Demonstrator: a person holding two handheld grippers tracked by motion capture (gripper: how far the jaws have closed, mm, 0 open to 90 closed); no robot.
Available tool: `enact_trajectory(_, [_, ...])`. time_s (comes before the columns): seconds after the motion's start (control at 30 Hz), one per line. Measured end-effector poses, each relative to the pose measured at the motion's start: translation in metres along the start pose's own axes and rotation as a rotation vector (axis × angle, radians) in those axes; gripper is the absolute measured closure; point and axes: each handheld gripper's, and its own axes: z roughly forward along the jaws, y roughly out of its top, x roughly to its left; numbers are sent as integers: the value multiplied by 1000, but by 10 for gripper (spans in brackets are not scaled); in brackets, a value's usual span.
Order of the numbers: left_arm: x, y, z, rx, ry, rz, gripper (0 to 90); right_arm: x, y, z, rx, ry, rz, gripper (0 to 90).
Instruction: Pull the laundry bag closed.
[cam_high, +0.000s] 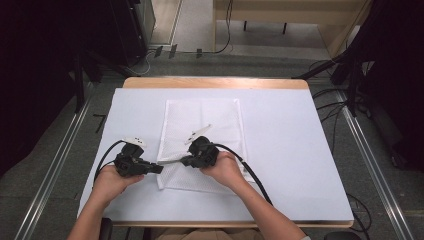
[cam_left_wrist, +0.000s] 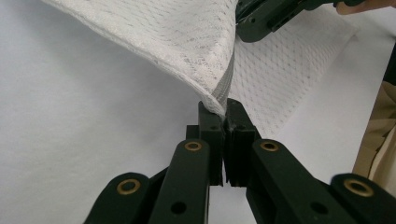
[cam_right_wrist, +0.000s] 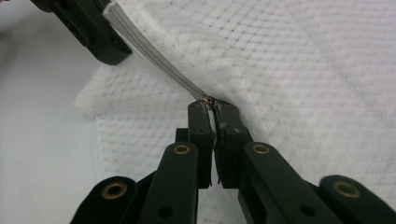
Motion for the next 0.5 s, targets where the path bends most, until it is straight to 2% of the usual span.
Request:
enact_trajectory(0.1, [0,0,0,3,1,-1,885,-2,-3,-2,6,-7,8,880])
enact_trajectory(0.27, [0,0,0,3,1,-1,885,-6,-5,-6,4,6,25,879])
enact_trajectory(0.5, [-1,0,0,0,2,1,884,-8,-6,-9,5,-12,7,879])
